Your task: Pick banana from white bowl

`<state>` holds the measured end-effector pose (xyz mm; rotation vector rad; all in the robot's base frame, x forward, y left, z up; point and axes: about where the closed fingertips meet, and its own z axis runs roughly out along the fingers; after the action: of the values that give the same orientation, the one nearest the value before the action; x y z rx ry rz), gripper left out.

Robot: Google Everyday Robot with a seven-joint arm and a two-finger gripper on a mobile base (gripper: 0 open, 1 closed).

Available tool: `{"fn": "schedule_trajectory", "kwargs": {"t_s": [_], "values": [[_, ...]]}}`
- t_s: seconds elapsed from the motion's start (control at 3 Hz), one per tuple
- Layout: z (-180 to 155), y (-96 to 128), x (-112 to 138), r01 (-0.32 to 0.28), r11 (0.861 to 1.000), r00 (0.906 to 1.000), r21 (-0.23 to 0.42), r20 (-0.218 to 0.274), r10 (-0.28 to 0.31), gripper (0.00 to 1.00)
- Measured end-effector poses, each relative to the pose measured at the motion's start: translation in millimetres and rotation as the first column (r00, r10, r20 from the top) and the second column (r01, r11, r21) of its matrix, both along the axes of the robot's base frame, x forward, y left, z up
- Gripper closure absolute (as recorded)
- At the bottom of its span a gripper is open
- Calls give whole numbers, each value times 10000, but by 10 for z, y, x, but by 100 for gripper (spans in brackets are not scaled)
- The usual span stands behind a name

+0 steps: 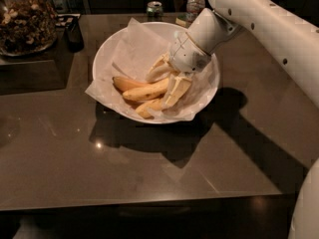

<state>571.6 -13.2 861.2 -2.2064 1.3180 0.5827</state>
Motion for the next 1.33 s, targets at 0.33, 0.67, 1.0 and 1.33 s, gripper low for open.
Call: {"fn": "schedule_trajectory", "kwargs": {"t_s": [0.33, 0.67, 1.0, 1.33], "values": [[48, -35, -6, 140, 9999, 9997, 47, 181, -141, 99], [178, -133, 0, 531, 9985, 9968, 122, 593, -537, 100], [381, -270, 0, 1034, 9943, 9879, 249, 1132, -1056, 100], [565, -386, -13, 1421, 9886, 9804, 499, 1308, -1475, 100]]}}
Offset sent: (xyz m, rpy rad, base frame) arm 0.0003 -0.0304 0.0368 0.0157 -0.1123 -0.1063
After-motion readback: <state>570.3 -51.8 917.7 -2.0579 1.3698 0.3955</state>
